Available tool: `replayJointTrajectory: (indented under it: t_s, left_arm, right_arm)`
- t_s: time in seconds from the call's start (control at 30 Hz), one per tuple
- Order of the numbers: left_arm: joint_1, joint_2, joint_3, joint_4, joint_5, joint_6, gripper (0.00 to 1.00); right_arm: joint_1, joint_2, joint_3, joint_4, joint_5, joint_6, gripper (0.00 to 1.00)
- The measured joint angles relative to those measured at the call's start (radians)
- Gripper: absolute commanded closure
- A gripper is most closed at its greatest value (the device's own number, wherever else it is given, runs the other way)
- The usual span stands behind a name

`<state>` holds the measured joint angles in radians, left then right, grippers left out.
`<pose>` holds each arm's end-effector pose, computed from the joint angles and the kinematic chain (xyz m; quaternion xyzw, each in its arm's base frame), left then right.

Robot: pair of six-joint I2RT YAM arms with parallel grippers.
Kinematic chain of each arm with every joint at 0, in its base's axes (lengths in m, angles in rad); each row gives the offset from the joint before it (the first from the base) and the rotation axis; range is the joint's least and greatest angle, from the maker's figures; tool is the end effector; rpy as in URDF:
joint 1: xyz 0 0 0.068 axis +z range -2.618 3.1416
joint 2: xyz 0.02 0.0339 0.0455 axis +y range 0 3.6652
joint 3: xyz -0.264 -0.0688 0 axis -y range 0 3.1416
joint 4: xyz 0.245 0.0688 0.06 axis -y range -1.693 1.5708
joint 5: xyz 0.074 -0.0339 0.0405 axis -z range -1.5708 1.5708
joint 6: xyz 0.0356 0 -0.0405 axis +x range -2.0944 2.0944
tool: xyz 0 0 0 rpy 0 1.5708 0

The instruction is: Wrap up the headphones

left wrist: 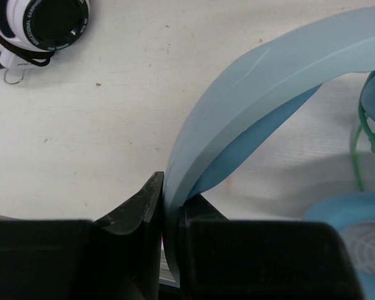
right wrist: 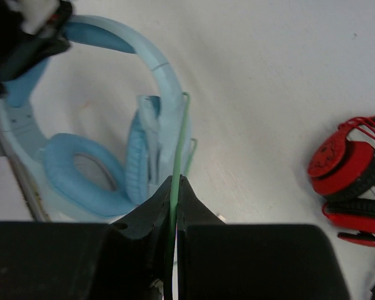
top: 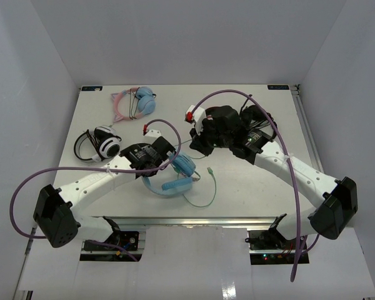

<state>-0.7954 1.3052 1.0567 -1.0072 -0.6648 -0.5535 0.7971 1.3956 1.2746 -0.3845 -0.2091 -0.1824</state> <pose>0.1799 -0.1521 0.2691 0.0618 0.9329 0.1591 0.3171 0.2181 0.2338 0.3507 -0.4498 0.7311 0.2385 0.4542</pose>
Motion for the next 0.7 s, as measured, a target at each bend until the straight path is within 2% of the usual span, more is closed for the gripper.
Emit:
replayJointTrajectory:
  t_s: [0.33,0.53,0.7]
  left_arm:
    - [-0.009,0.079,0.125,-0.17,-0.143,-0.233,1.0]
    - [-0.01,0.018,0.146,-0.239,-0.174,-0.325,1.0]
    - [-0.01,-0.092,0.132,-0.182,-0.158,-0.335,1.0]
  right_arm:
    - [0.001,-0.048,-0.085,0.133,-0.268,0.117,0.92]
    - [0.001,-0.062,-0.134,0.245,-0.393,0.172,0.92]
    - [0.001,-0.094,-0.203,0.409,-0.485,0.259,0.86]
